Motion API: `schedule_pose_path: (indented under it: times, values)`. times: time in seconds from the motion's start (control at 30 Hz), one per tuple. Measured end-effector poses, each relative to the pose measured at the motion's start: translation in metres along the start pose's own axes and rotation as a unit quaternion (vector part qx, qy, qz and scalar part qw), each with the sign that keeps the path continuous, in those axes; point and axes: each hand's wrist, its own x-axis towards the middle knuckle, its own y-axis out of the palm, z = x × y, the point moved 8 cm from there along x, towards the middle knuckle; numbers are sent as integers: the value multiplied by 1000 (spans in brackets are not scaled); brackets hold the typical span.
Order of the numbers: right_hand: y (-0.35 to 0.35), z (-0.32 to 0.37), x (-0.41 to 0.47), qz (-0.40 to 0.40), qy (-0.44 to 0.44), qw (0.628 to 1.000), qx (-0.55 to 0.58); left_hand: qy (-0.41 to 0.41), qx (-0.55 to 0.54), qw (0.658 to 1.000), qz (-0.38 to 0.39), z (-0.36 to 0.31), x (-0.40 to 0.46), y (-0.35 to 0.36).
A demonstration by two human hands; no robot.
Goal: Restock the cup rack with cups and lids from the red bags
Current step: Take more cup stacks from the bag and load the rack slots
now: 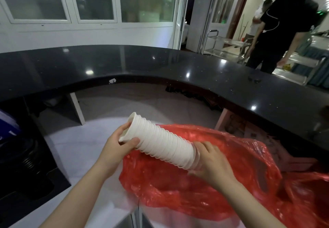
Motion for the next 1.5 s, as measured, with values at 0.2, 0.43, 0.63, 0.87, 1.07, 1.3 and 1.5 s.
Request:
schedule_pose_path:
  times: [0.2,0.43,0.63,0.87,1.07,1.3,1.5]
  values:
    - [18,-44,-17,56,76,993,-65,-30,-20,999,-8,20,-2,1]
    - [11,-16,-19,36,61,997,-33,-10,-25,998,-62,2,-1,-33]
    - [-28,29,-23,-57,10,997,48,46,-69,991,-107,-45,-9,-73]
    - [-59,69,-32,-112,-32,988,106,108,-100,984,-101,-91,-26,-98]
    - [-83,123,-49,-176,-91,959,202,201,-74,965,-147,-149,-71,-133]
    - [-104,176,-66,-170,-159,934,273,287,-40,940,-180,-209,-149,-149]
    - [-97,184,-114,-121,-198,937,260,264,-44,913,-307,-201,-254,-138]
